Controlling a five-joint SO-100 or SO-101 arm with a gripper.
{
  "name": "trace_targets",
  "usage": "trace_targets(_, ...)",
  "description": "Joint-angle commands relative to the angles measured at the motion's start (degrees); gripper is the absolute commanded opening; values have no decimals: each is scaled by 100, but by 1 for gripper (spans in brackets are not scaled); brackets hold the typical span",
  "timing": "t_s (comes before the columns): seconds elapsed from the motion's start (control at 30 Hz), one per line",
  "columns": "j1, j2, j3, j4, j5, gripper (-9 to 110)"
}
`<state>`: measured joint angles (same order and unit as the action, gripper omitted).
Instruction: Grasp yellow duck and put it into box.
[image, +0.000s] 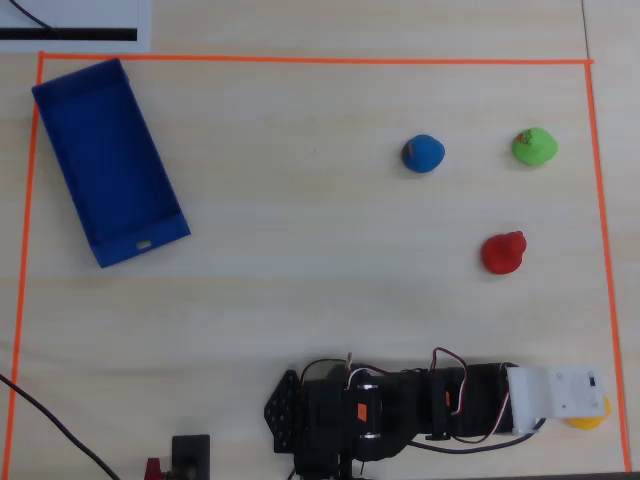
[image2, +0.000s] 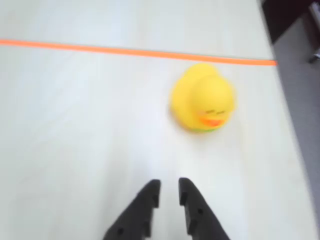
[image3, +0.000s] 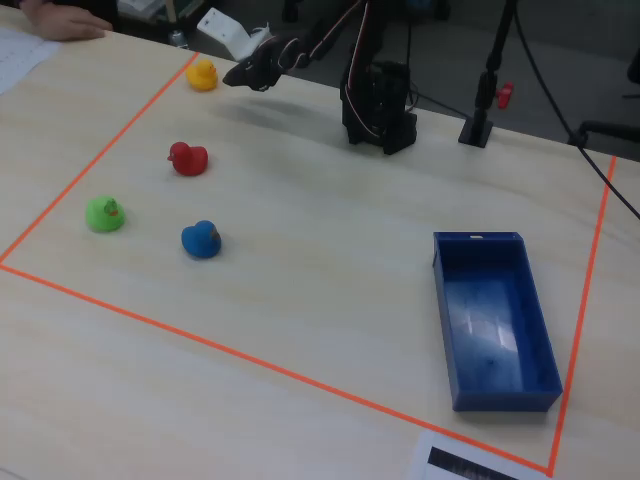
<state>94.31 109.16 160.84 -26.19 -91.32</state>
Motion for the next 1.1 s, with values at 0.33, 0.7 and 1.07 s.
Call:
trace_targets(0.33,888,-650,-800,-35,-360,22)
trace_targets(0.7,791,-1556,-1485,-369,-272,27)
trace_targets(1.07,554,-2136,-1854,-1310,149,29)
